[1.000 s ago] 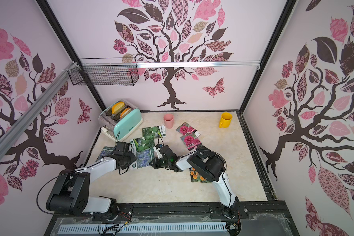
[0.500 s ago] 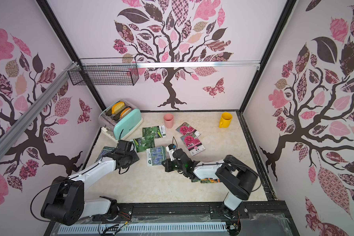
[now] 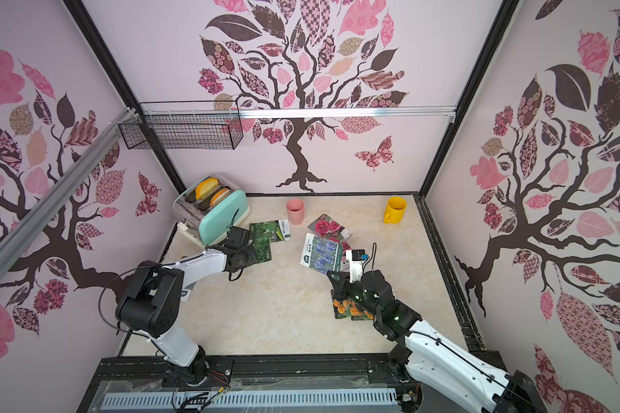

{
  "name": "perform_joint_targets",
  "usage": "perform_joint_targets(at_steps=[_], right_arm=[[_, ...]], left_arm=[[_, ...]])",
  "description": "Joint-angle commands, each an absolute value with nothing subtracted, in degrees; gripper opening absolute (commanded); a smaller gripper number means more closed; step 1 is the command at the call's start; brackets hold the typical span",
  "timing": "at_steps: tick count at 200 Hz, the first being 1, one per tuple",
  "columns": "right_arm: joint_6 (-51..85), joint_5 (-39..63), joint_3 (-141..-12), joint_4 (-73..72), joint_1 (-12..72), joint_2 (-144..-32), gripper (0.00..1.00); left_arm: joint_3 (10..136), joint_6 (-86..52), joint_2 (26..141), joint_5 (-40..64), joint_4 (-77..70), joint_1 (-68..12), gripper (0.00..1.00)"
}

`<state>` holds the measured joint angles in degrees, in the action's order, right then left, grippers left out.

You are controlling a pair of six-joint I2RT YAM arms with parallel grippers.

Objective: Arrange the seed packets in a row
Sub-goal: Move the seed packet to the center of the board.

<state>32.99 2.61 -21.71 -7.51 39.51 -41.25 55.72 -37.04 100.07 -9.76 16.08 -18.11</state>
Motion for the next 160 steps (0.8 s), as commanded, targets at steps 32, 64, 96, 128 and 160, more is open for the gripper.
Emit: perform_joint_targets(at_steps=[32,64,96,128,160], right_arm=[[31.22,-0.45,-25.75,4.28,38.85,-36.11,0.0],[30.74,-2.92,-28.56,9.27,38.5,-31.4,0.0],[30.47,-5.36,-30.62,13.51,38.23,-27.8,0.0],[30.06,-8.11,-31.64,16.48,38.23,-25.34,0.0],[30.38,-8.85,-32.04,16.05,38.23,-25.34,0.0]], left_arm=[[64.46,-32.29,110.47,-6.56,12.76,-21.3,0.66],[70.47,-31.08,116.54,-3.24,13.6,-26.49,0.65],[76.58,-32.27,120.44,-1.1,14.38,-32.24,0.65],[77.67,-34.27,115.74,1.07,13.63,-34.6,0.66],[74.52,-35.57,103.21,1.57,13.14,-34.54,0.7]])
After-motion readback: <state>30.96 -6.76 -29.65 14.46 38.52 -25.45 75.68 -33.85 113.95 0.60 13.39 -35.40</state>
